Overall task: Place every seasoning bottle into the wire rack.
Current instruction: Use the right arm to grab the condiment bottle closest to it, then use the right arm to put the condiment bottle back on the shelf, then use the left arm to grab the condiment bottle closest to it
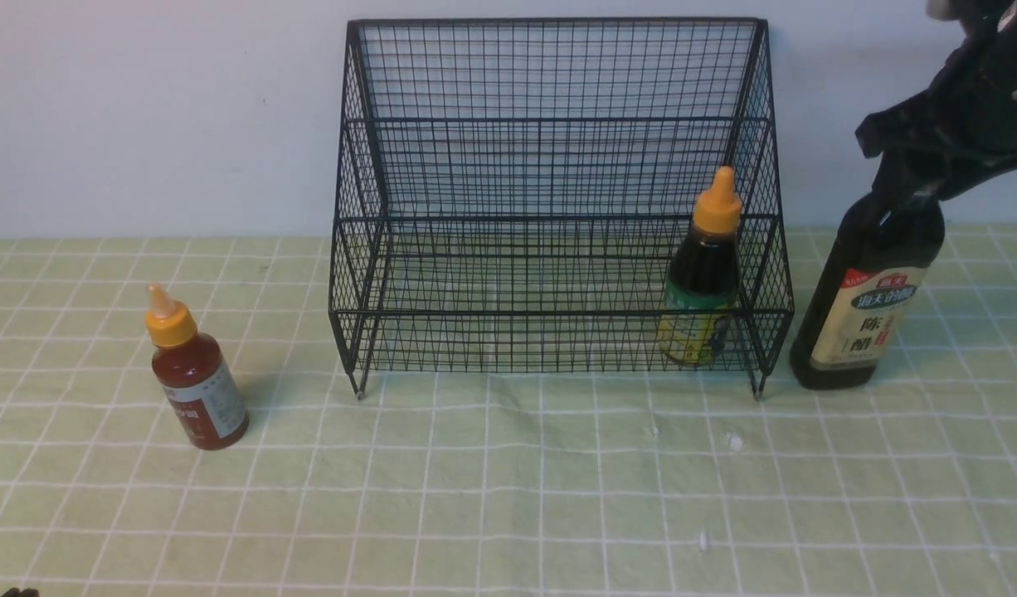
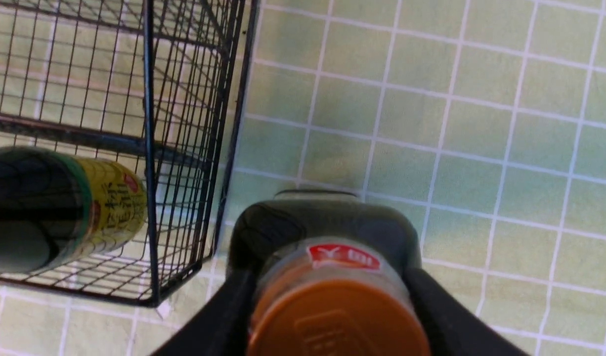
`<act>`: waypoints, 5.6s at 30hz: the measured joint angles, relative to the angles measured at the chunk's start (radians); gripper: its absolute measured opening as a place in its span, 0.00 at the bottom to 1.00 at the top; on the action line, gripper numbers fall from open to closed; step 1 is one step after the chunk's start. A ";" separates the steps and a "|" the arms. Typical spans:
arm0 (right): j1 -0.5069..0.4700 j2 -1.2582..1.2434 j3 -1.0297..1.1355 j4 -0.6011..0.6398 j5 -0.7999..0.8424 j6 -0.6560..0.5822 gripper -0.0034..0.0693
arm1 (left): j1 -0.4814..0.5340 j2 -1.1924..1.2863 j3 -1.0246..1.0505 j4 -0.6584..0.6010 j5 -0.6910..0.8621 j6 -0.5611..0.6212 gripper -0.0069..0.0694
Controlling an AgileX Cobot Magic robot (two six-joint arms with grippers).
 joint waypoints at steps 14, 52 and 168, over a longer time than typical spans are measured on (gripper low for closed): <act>0.000 -0.077 -0.370 0.016 0.039 -0.008 0.51 | 0.000 0.000 0.000 0.000 0.000 0.000 0.08; 0.116 0.033 -0.486 0.184 -0.084 0.012 0.51 | 0.000 0.000 0.000 0.000 0.000 0.000 0.08; 0.130 -1.776 1.259 0.106 -0.828 0.092 0.03 | 0.000 0.000 0.000 0.000 0.000 -0.026 0.08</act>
